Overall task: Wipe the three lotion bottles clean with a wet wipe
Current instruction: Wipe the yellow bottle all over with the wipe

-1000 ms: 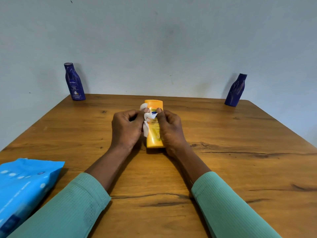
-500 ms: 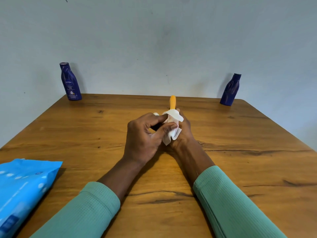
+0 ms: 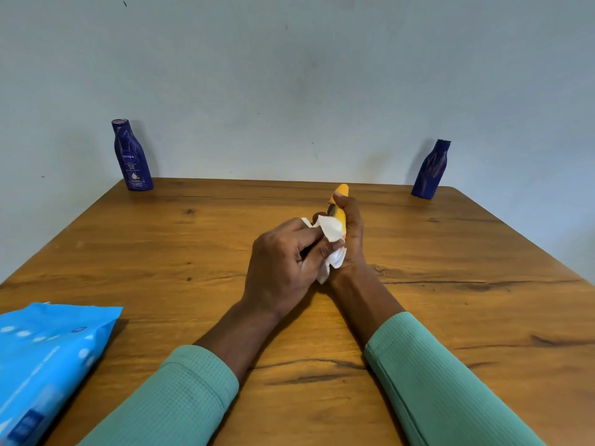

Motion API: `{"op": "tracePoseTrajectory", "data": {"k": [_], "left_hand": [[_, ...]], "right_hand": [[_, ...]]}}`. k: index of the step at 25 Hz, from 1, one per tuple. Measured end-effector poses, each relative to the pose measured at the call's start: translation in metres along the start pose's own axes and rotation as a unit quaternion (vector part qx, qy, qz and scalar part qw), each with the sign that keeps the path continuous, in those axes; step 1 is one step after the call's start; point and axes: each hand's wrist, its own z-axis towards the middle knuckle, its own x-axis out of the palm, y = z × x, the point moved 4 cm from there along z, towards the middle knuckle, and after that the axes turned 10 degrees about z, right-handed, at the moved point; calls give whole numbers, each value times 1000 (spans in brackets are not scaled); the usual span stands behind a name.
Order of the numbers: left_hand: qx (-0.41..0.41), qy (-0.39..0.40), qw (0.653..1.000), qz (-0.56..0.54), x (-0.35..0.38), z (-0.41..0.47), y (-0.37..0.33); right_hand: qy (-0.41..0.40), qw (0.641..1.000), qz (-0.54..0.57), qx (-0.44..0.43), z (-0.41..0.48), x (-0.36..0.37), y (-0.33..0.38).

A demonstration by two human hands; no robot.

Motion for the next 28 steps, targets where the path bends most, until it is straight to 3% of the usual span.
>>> {"op": "tracePoseTrajectory", "data": {"k": [3,6,9,12,16,20,24,28], "left_hand": [[-15,-27,999,-43,-2,0,-4],[-10,16,999,-42,-1,2,10],[-39,61,997,-32,4,5,27],[-88,79,990,-80,8,5,33],[-203,138,936,-252,10,1,38],[-271,183,889,-321,12,2,47],[-266,214,894,-289,15,2,45],[-292,130,916,-244,12,4,53]], "right_hand": [[25,999,-20,-12,-1,6,-8],[-16,997,-72,-21,10,0,0],[-68,988,-108,-89,22,-11,18],[-50,989,-93,-107,22,-18,28],[21,996,-74,-47,20,-17,27],[47,994,-86,-55,22,-14,26],[36,987,-139,-77,16,-12,26],[26,952,-281,-120,17,-11,14]]}}
